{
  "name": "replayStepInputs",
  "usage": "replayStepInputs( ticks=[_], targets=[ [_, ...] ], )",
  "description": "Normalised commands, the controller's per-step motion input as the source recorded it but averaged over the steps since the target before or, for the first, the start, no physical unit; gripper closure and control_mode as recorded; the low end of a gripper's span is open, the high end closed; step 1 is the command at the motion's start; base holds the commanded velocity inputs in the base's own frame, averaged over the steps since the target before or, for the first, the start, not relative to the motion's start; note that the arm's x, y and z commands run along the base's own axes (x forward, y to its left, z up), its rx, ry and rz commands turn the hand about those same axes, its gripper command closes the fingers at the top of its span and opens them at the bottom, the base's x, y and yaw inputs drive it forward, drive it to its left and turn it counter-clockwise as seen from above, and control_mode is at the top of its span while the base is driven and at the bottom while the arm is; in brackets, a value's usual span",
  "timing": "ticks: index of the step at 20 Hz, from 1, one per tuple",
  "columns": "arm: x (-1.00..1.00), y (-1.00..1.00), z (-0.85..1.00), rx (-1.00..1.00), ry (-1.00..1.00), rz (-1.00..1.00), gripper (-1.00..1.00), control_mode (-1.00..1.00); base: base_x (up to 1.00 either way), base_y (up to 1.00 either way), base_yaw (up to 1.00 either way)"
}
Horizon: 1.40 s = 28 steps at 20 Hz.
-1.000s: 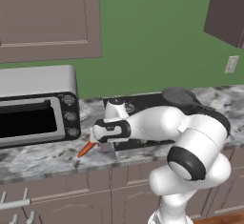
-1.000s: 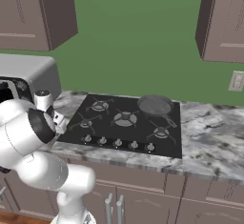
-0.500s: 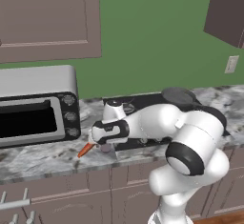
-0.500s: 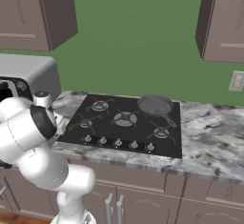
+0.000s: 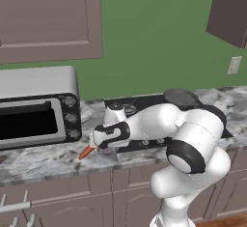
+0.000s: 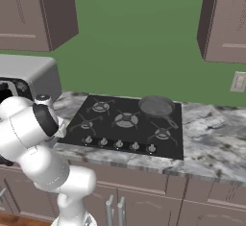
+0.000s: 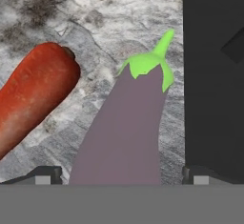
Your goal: Put the carrot and eggplant in the pan. Then turn on the rear right burner and set the heat to medium.
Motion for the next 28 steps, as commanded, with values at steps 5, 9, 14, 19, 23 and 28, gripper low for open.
replayStepInputs(
  ticks=[5, 9, 14, 19, 23, 28],
  targets=[
    [0.00, 0.00, 0.00, 0.00, 0.00, 0.00, -1.00, -1.00, 0.00, 0.00, 0.00],
    [0.00, 0.00, 0.00, 0.00, 0.00, 0.00, 1.00, -1.00, 0.00, 0.00, 0.00],
    [0.00, 0.00, 0.00, 0.00, 0.00, 0.00, 1.00, -1.00, 0.00, 0.00, 0.00],
    [0.00, -0.18, 0.27, 0.02, 0.00, 0.02, 1.00, -1.00, 0.00, 0.00, 0.00],
    [0.00, -0.54, 0.62, 0.03, 0.00, 0.06, 1.00, -1.00, 0.00, 0.00, 0.00],
    [0.00, -0.73, 0.64, 0.00, 0.02, 0.06, 1.00, -1.00, 0.00, 0.00, 0.00]
  ],
)
